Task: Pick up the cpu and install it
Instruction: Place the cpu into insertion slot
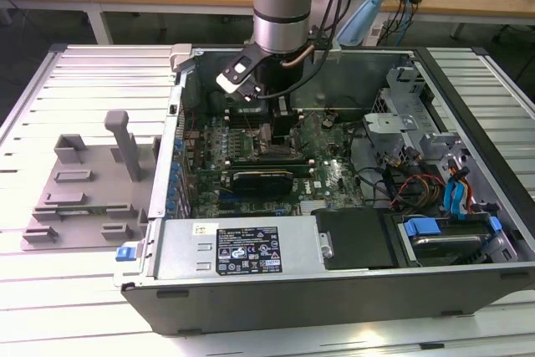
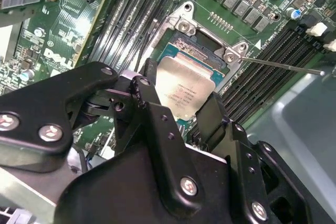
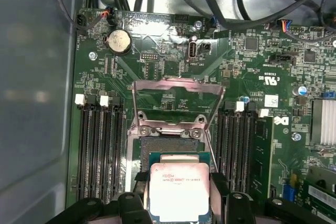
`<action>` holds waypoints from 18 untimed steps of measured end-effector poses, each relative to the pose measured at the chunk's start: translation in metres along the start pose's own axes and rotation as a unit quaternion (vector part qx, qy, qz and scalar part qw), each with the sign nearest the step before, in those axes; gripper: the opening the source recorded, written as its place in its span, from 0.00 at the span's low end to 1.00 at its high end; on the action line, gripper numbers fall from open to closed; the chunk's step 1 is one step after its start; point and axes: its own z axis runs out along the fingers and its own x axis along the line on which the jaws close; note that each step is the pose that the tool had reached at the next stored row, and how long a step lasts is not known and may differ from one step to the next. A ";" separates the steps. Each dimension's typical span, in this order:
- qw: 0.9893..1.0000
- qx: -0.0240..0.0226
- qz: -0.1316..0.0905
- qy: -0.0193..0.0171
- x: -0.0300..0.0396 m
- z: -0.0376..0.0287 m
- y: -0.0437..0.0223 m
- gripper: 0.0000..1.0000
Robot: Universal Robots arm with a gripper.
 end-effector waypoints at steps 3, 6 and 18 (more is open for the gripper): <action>1.000 0.001 0.000 -0.004 0.0028 0.0056 0.0004 0.55; 1.000 0.003 0.000 -0.008 0.0046 0.0110 0.0005 0.55; 1.000 0.000 0.008 -0.009 0.0053 0.0215 0.0024 0.55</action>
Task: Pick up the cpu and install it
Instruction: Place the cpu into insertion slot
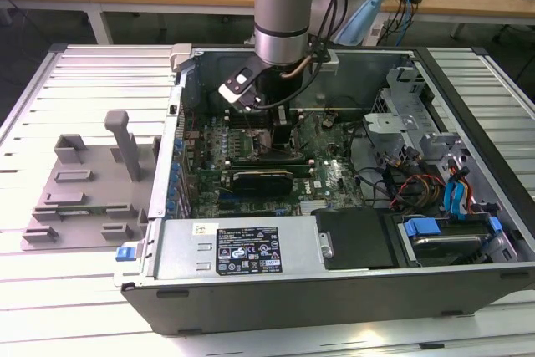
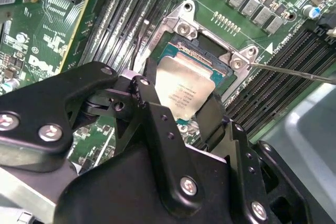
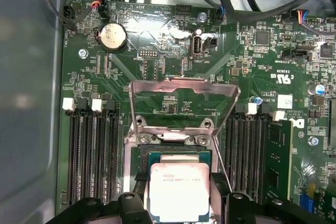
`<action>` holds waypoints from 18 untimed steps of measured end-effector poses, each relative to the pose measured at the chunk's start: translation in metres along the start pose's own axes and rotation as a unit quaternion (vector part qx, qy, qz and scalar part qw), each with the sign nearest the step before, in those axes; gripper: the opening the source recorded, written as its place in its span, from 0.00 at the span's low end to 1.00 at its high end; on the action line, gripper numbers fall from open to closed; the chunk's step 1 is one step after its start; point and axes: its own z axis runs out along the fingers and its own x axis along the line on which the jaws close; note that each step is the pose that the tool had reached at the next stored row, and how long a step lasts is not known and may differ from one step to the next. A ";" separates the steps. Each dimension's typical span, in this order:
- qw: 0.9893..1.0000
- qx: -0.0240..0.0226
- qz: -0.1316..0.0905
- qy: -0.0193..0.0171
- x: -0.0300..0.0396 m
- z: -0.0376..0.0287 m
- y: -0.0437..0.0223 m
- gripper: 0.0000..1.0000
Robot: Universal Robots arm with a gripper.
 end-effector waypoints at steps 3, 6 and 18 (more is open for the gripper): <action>1.000 0.000 0.003 0.000 0.0000 0.0003 -0.0001 0.55; 1.000 0.000 0.008 0.000 0.0001 0.0018 -0.0001 0.55; 1.000 0.001 0.011 0.000 0.0026 0.0058 -0.0013 0.55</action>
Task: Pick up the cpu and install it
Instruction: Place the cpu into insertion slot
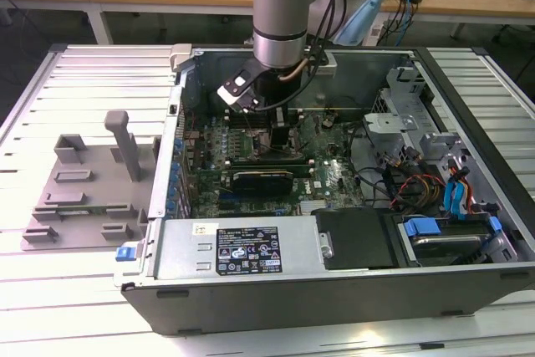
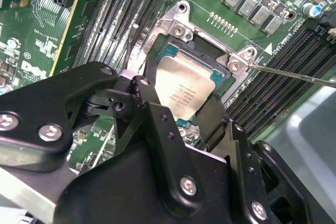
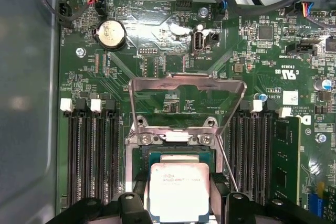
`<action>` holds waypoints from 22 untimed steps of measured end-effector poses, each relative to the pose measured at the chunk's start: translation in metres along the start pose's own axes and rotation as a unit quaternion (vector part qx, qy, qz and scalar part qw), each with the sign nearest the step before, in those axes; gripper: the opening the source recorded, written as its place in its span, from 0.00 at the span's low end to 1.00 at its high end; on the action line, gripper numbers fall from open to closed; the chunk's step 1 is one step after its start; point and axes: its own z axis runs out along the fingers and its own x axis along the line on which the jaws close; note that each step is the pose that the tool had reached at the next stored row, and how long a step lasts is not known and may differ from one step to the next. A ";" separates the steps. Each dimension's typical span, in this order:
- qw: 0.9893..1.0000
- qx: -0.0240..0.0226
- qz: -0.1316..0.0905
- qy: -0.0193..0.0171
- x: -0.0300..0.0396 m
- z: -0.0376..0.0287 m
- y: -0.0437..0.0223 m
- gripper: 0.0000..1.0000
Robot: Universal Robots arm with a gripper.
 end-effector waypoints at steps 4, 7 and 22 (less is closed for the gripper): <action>1.000 0.000 0.000 0.000 0.0001 0.0009 0.0007 0.55; 1.000 0.000 0.000 0.000 0.0001 0.0022 0.0007 0.55; 1.000 0.000 0.001 0.000 0.0018 0.0040 0.0000 0.55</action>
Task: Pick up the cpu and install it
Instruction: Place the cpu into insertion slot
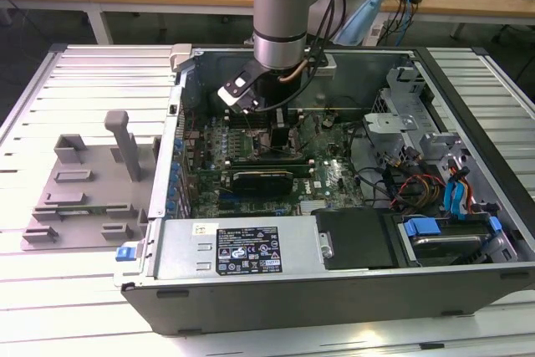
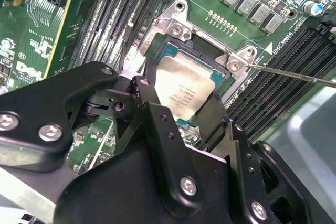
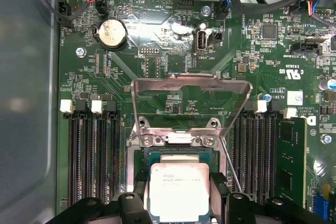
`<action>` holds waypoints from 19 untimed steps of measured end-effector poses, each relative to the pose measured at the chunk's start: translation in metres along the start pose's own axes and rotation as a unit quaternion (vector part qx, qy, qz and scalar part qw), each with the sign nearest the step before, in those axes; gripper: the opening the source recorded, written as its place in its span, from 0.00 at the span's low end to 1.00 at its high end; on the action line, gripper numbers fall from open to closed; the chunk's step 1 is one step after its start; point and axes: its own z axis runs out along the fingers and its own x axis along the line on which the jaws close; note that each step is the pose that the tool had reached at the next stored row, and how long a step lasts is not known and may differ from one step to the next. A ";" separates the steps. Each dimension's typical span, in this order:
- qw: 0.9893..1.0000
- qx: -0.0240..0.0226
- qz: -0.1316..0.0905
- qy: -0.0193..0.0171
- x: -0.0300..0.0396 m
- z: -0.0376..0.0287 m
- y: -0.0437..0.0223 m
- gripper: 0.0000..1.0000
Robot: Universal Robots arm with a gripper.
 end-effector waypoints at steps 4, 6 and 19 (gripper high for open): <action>1.000 0.000 0.000 0.000 0.0001 0.0003 0.0000 0.55; 1.000 0.000 0.000 0.001 0.0001 -0.0002 0.0000 0.55; 1.000 0.000 0.000 0.004 0.0000 0.0000 0.0000 0.55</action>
